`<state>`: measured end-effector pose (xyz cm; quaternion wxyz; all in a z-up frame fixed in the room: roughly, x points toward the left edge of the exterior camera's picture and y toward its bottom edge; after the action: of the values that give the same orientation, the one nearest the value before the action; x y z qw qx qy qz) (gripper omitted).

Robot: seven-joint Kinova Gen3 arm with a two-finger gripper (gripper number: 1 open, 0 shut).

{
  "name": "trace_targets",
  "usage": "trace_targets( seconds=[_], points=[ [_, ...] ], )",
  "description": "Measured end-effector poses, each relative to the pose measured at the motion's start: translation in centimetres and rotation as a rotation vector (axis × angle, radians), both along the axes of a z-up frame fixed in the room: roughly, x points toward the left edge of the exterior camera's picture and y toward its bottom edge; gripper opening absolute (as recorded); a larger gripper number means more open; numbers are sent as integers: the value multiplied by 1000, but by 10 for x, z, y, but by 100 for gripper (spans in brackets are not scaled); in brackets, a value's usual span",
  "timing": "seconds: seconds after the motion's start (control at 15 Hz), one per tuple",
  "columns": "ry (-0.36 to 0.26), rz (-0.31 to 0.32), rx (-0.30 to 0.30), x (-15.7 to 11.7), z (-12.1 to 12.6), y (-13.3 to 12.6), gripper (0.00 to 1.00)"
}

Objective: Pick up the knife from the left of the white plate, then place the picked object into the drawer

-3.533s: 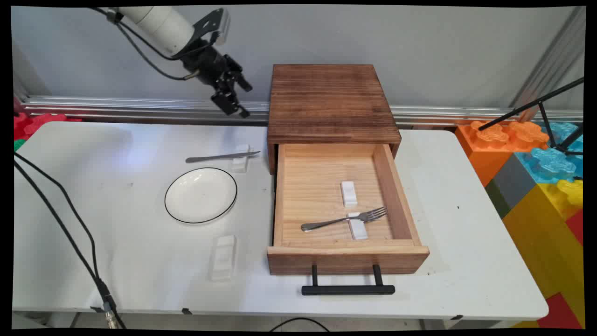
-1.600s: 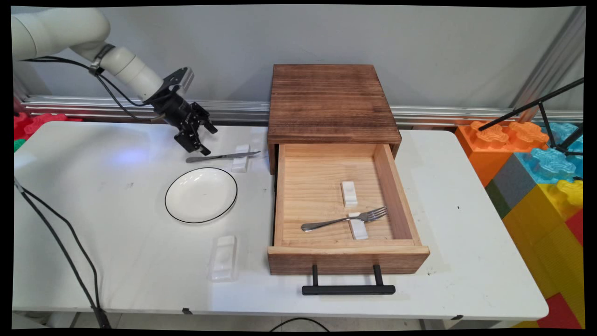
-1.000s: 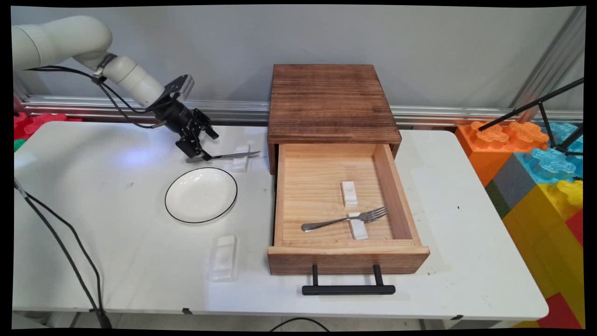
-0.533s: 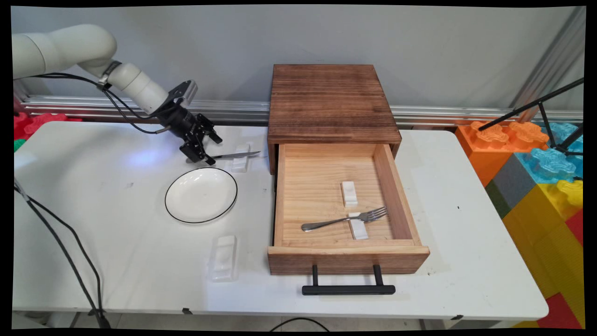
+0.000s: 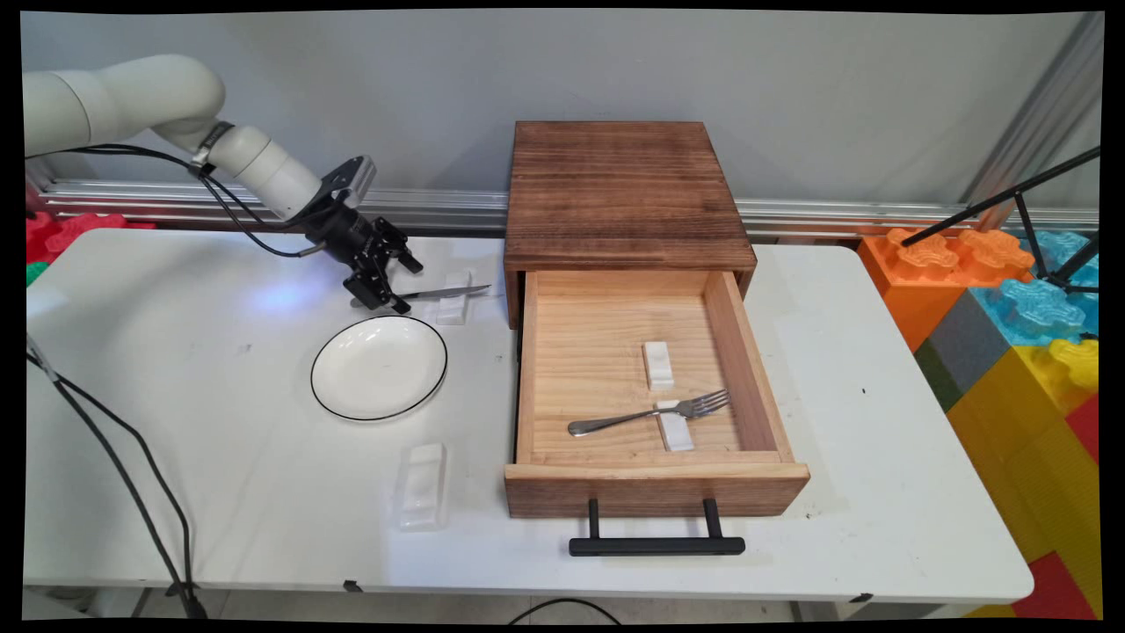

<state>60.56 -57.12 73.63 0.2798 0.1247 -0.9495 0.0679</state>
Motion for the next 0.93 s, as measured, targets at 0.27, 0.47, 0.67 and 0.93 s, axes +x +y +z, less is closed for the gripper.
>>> trace_targets(
  seconds=[0.27, 0.47, 0.67, 0.93],
  points=[
    [4, 1, -1, 0, 0, 0, 0],
    [0, -2, 2, 0, -1, 1, 0],
    [-6, -8, 7, 0, -2, 2, 0],
    [-13, -15, 13, 0, -1, 3, 0]
  ],
)
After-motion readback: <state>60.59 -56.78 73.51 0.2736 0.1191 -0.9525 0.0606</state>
